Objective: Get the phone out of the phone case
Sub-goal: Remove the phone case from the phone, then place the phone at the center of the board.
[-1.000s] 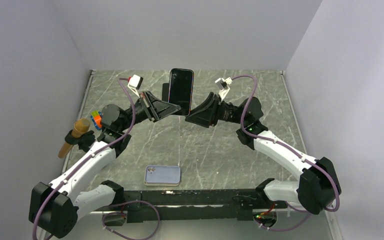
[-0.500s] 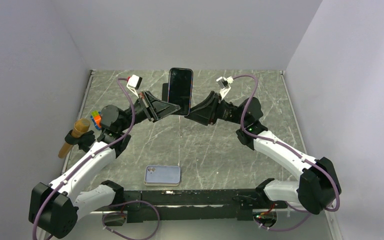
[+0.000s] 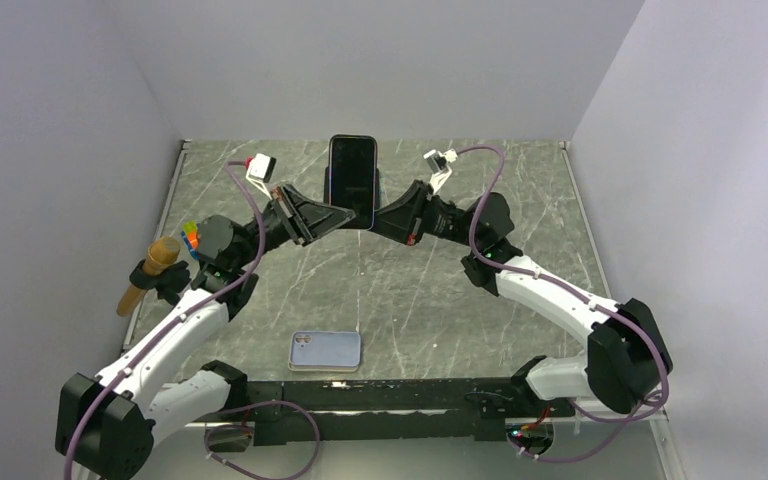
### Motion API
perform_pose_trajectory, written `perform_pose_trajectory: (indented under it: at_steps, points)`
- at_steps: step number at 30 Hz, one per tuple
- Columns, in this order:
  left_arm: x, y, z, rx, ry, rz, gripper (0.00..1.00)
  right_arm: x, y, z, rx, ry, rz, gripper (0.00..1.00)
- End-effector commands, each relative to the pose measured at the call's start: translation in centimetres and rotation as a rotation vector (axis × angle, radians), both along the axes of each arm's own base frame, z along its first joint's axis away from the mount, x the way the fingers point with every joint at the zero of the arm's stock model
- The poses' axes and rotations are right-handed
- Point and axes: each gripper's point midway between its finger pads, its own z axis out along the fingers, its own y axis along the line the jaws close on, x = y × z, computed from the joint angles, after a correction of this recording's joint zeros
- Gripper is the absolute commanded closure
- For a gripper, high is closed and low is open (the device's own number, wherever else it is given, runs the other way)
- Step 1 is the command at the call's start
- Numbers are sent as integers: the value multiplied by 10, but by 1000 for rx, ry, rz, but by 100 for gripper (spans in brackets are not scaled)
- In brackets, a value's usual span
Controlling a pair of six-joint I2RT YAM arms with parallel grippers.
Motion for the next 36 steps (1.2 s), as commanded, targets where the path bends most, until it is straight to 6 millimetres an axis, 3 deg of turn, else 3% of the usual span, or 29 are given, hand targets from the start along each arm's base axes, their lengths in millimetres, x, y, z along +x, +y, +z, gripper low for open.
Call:
perform_pose_trajectory:
  at_steps: [1, 9, 13, 15, 17, 20, 22, 28, 31, 36]
  points:
    - [-19, 2, 1, 16, -77, -20, 100, 23, -8, 47, 130, -29, -121, 100]
    - [-26, 8, -37, 111, -29, 13, 100, 87, -42, 47, 194, 167, -263, 100]
    - [-30, 7, -44, 118, -21, -14, 100, 95, -47, 45, 261, 207, -227, 100]
    - [-28, 6, -49, 129, -16, -10, 100, 100, -49, 38, 253, 223, -245, 100]
    - [-22, 6, -56, 177, -26, 19, 100, 113, -55, 16, 173, 283, -322, 100]
    - [3, 17, -91, 393, 44, 157, 100, 131, -81, -20, -48, 331, -553, 100]
    - [26, 33, -110, 532, 75, 293, 100, 132, -100, -36, -193, 315, -674, 100]
    - [89, 65, -149, 797, 92, 540, 100, 106, -146, -57, -386, 232, -839, 100]
    - [125, 78, -173, 926, 159, 588, 100, 92, -157, -62, -426, 215, -857, 100]
    - [188, 112, -219, 1067, 297, 670, 100, 74, -156, -62, -410, 198, -812, 100]
